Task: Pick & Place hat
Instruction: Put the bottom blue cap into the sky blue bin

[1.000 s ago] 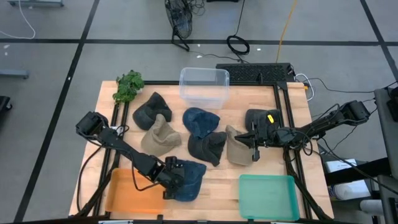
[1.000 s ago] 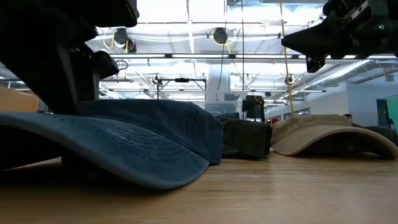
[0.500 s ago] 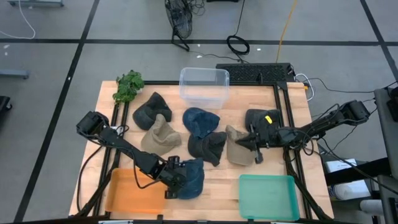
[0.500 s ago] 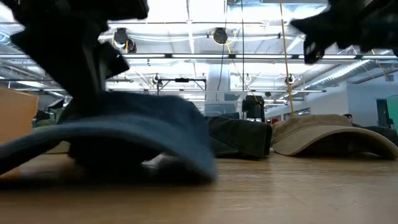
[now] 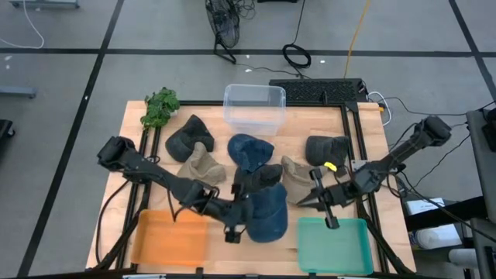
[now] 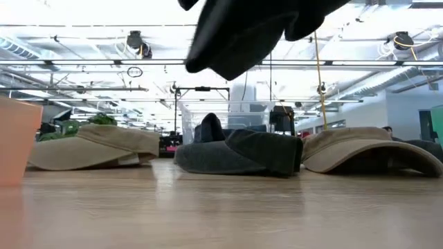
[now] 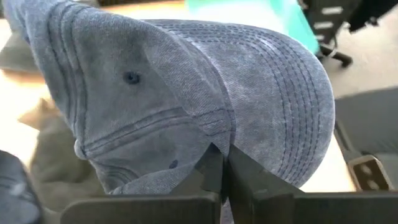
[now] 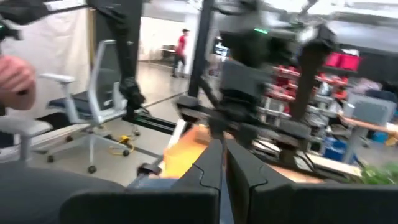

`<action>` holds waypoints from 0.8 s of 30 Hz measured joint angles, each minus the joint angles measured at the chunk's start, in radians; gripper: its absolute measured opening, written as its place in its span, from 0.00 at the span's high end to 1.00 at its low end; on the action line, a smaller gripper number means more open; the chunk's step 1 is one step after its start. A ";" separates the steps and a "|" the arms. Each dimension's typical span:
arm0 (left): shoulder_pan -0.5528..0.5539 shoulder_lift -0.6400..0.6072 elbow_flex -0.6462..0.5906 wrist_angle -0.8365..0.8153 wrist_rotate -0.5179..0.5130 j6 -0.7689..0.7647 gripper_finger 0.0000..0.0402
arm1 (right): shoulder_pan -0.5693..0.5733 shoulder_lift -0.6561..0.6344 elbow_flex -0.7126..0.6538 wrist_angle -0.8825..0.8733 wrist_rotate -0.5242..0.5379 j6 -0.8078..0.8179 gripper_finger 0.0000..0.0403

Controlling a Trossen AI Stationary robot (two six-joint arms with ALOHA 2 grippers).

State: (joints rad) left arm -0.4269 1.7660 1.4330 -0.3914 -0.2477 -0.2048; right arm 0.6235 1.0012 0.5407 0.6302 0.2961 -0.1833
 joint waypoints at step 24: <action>0.076 0.001 0.000 0.055 0.009 0.168 0.99 | -0.088 0.427 0.624 -0.804 0.170 0.091 0.67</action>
State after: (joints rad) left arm -0.3512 1.7672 1.4330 -0.3369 -0.2387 -0.0372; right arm 0.5353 1.4281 1.1646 -0.1740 0.4663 -0.0919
